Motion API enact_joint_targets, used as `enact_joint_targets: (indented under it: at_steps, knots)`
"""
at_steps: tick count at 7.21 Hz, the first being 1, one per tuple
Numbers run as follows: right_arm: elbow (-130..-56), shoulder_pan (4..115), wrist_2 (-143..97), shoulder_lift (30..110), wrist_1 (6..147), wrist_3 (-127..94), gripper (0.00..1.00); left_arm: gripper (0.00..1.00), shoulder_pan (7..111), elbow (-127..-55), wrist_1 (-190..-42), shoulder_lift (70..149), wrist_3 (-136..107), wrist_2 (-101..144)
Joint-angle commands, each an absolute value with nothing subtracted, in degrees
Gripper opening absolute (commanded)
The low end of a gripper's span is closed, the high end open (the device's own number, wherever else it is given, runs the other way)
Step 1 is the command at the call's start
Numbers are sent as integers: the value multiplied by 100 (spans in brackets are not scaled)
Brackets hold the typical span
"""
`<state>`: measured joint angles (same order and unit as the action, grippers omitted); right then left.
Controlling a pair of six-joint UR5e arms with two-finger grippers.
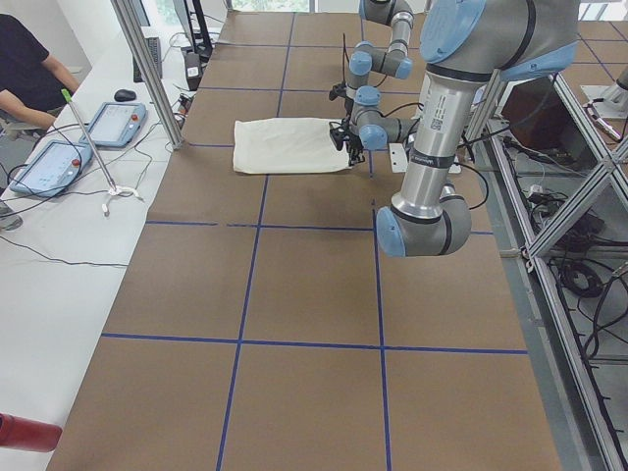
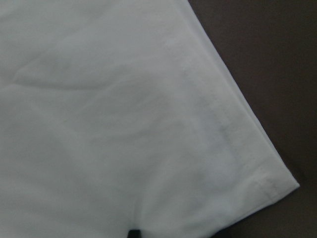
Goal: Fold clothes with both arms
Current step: 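Pull the folded shirt toward the robot with both grippers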
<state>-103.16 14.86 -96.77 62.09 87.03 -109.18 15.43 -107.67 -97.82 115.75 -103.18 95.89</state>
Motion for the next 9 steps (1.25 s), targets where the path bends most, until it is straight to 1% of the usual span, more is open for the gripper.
enact_joint_targets:
  at_steps: [1,4,6,7,9]
  knots:
    - [-10345,1485,-9677,6170,8701,-10916,0,0,1547,-10767,-9782,11575,-10318,9589]
    - [-10353,1529,-9677,6082,8710,-10907,0,0,1538,-10758,-9782,11584,-10318,9598]
    - [-10511,1538,-9668,6091,8710,-10942,0,0,1538,-10784,-9782,11567,-10327,9563]
    - [-10668,1538,-9659,6169,8719,-10942,0,0,1529,-10845,-9774,11558,-10327,9545]
    - [-11221,1355,-9677,6336,8754,-10907,0,0,1171,-11256,-9721,11497,-10345,9536]
